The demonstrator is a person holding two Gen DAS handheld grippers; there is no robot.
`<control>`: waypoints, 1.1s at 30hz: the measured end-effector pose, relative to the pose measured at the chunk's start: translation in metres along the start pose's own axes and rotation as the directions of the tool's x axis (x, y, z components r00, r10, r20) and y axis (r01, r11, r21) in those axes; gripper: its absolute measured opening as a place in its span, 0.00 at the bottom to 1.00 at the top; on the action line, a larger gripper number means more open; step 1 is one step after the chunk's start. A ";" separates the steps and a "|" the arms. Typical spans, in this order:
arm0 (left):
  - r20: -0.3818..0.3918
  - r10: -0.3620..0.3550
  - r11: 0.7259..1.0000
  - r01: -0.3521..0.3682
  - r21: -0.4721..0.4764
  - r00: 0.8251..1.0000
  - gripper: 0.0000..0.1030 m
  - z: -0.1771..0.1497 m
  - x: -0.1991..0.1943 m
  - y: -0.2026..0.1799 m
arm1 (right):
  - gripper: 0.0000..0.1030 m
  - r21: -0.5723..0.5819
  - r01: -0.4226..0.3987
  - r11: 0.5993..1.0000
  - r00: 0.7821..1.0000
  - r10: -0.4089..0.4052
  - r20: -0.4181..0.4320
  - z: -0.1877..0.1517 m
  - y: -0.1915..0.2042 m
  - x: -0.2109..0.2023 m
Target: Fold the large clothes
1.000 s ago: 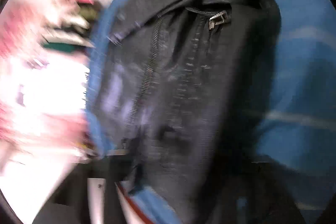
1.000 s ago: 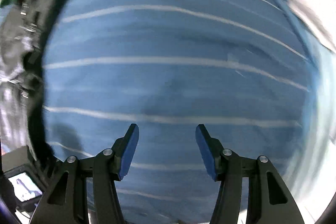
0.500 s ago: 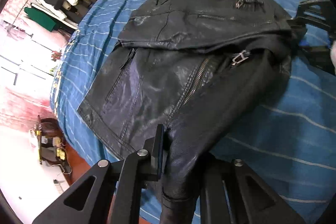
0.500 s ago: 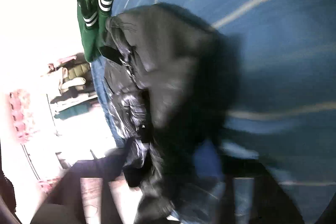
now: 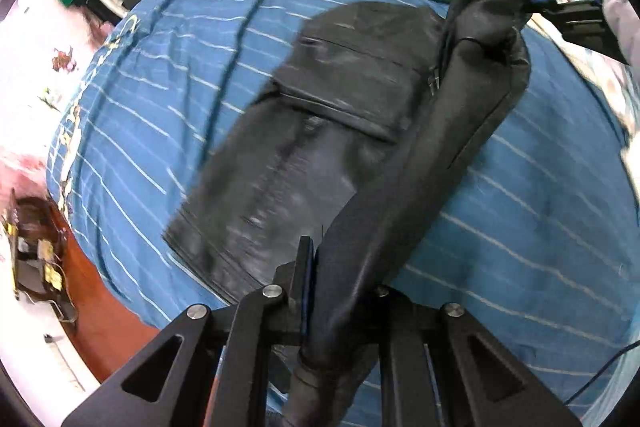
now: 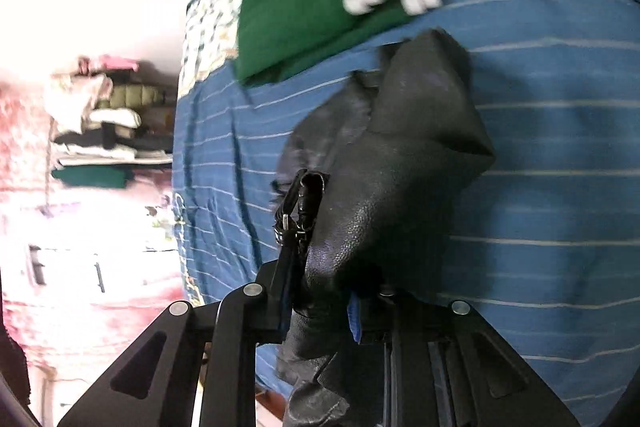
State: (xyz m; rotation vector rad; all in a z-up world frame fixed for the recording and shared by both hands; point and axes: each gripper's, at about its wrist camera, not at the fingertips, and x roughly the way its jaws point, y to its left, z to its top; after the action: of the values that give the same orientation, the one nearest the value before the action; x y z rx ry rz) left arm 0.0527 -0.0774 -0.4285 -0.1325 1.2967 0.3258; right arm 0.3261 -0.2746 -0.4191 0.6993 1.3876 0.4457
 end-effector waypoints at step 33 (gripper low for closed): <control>-0.123 -0.104 0.910 0.045 -0.411 0.987 0.88 0.011 0.102 0.184 | 0.72 -0.127 0.186 0.974 0.976 -0.198 -0.092 0.034 -0.005 0.075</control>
State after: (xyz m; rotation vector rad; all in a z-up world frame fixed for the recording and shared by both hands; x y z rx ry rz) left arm 0.0296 0.1166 -0.5075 -0.5681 1.3461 0.5273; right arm 0.3697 -0.2348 -0.4766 0.4453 1.4984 0.4107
